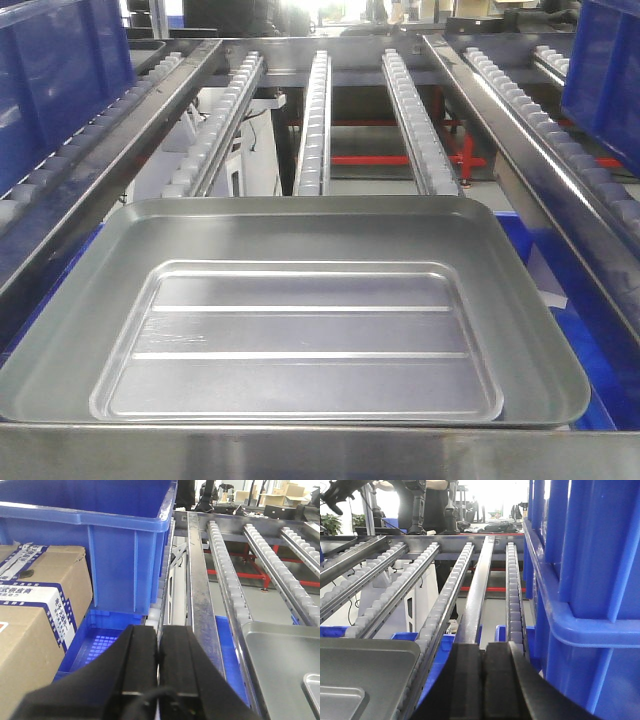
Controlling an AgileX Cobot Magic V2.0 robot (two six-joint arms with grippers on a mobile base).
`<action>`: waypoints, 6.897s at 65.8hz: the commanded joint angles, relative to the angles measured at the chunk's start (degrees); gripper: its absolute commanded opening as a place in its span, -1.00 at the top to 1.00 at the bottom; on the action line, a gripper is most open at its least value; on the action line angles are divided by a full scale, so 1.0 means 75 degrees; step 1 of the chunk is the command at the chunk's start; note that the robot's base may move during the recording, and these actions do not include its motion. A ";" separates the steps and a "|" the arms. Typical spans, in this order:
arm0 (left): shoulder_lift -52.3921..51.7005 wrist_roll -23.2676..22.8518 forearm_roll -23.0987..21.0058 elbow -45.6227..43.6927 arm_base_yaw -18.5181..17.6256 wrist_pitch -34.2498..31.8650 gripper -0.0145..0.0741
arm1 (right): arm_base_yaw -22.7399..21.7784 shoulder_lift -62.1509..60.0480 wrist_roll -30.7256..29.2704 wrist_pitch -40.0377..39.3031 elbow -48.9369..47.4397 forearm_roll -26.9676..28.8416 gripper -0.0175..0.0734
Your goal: Grab silver tray and place in blue box
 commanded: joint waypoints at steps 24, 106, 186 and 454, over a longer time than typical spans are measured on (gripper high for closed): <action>-0.0093 -0.0007 -0.0054 0.0135 -0.0013 -0.0726 0.69 | -0.0028 -0.0160 -0.0047 -0.0689 -0.0160 -0.0067 0.49; 0.4766 -0.0043 -0.0943 -0.4451 -0.0046 0.4850 0.69 | -0.0028 0.5092 -0.0047 0.5302 -0.4336 0.0892 0.49; 1.0773 -0.5705 0.1725 -0.6804 -0.4995 0.4478 0.69 | 0.4416 1.0595 0.5274 0.5696 -0.7029 -0.1559 0.45; 1.2351 -0.5691 0.1421 -0.7131 -0.5018 0.4321 0.00 | 0.4404 1.2558 0.4954 0.5026 -0.7626 -0.0891 -0.23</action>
